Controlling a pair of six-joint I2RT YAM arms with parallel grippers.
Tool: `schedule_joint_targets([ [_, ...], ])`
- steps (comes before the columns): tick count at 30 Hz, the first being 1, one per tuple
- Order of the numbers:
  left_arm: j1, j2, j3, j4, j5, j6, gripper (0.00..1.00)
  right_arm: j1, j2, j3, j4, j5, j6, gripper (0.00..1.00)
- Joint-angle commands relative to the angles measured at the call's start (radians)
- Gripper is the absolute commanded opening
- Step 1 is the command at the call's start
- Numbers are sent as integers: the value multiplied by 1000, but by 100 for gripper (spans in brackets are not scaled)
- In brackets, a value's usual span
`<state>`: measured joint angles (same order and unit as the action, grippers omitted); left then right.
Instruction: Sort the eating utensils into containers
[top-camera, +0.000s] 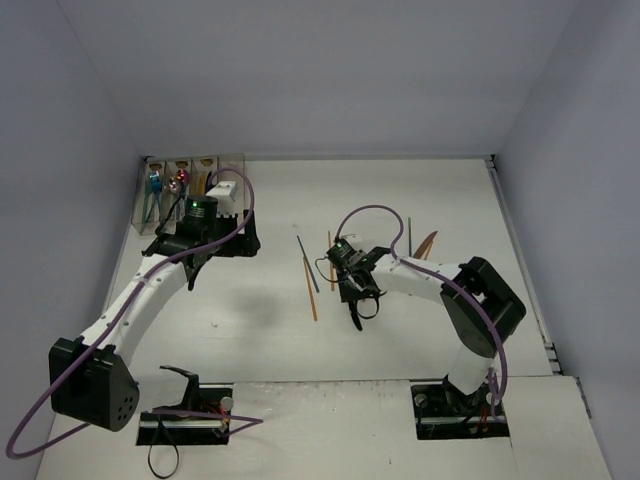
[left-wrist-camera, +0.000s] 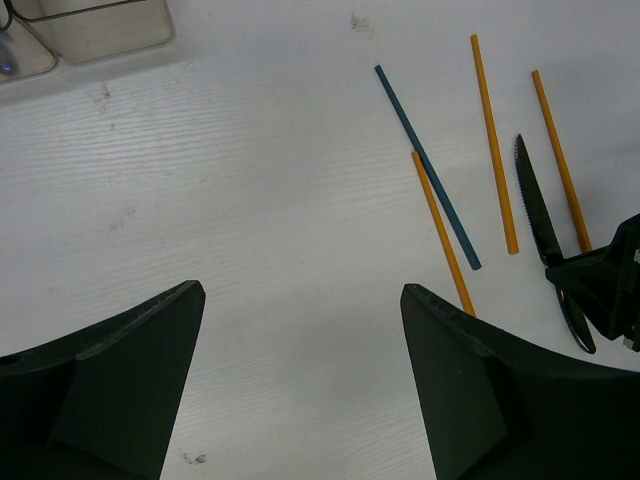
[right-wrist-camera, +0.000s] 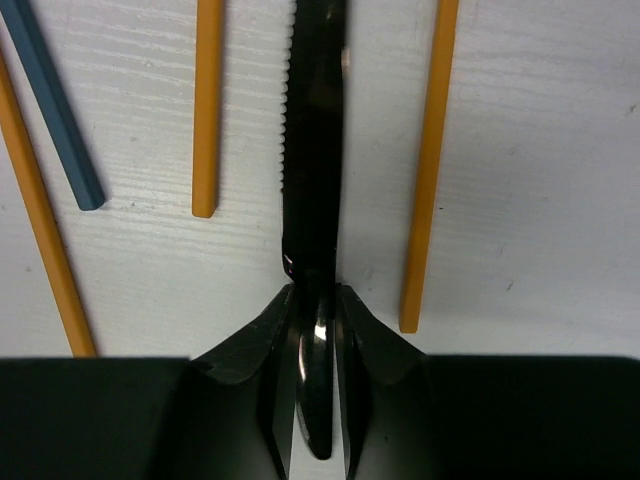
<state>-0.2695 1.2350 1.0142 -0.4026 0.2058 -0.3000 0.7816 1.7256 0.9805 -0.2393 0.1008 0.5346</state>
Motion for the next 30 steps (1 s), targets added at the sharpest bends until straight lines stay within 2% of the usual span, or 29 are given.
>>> schedule_joint_targets([
  [1, -7, 3, 21, 53, 12, -14, 77, -1, 58, -46, -173, -57, 21, 10],
  [4, -7, 1, 21, 53, 14, -13, 77, 1, 74, -29, -173, -46, 16, 0],
  [11, -33, -20, 20, 53, 14, -19, 77, -11, 45, 51, -172, 0, -9, 0],
  [15, -117, -44, 24, 60, 10, -45, 77, -25, -27, 108, -172, 26, -19, 0],
  [24, -302, -90, -36, 285, 82, -133, 77, -67, -235, 164, -162, 75, 7, 0],
  [30, -409, -55, -43, 413, 99, -173, 77, -102, -355, 194, -133, 66, 45, 0],
])
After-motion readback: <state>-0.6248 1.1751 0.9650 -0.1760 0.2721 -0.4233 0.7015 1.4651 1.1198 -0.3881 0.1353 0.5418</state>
